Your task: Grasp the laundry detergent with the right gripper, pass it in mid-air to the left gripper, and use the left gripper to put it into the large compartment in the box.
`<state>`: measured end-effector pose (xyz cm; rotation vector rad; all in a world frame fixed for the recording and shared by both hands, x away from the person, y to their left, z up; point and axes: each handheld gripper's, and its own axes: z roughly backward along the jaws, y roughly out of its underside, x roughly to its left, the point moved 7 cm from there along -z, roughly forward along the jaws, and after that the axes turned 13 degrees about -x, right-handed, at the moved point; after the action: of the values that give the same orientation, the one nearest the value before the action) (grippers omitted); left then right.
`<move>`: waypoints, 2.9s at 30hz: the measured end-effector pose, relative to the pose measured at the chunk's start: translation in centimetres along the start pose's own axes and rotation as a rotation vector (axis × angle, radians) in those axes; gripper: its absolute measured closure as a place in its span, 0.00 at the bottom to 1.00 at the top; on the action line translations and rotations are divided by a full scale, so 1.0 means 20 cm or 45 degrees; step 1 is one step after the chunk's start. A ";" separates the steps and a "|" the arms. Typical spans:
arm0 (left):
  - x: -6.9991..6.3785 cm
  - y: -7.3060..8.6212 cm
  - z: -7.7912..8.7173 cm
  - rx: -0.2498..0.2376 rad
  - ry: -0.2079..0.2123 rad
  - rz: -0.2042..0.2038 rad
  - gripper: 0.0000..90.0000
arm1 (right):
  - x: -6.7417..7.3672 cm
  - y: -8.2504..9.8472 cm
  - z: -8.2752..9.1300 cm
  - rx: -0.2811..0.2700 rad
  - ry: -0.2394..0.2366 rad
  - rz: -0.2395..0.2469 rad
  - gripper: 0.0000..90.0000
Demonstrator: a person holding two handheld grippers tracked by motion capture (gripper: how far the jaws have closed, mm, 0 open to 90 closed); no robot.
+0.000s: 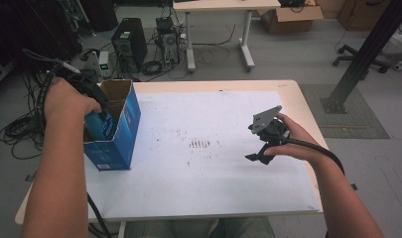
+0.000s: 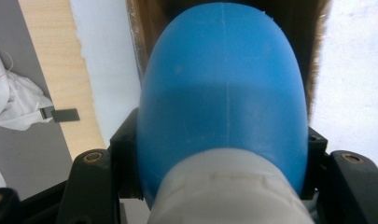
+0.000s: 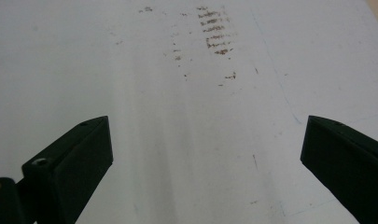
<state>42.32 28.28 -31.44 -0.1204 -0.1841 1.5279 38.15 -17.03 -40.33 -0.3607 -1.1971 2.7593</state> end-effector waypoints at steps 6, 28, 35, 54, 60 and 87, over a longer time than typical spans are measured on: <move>0.00 0.02 -0.07 0.000 -0.007 -0.002 0.43 | 0.00 0.01 -0.01 0.005 -0.005 -0.005 0.02; -0.04 0.03 -0.22 0.022 0.023 -0.013 0.43 | 0.00 0.02 -0.02 0.007 -0.013 -0.010 0.02; -0.03 0.04 -0.27 0.030 0.024 -0.007 0.43 | 0.00 0.03 -0.02 0.012 -0.015 -0.014 0.02; -0.03 0.05 -0.28 0.012 0.021 -0.002 0.42 | 0.01 0.02 -0.03 0.021 -0.022 -0.017 0.02; -0.03 0.05 -0.28 0.016 0.023 0.005 0.42 | 0.01 0.03 -0.03 0.023 -0.027 -0.015 0.02; -0.04 0.06 -0.17 -0.005 0.025 0.030 0.29 | 0.03 0.03 -0.03 0.015 -0.028 -0.016 0.02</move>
<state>41.81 27.66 -35.00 -0.1412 -0.1702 1.5497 37.63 -17.00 -41.27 -0.3208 -1.1839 2.7651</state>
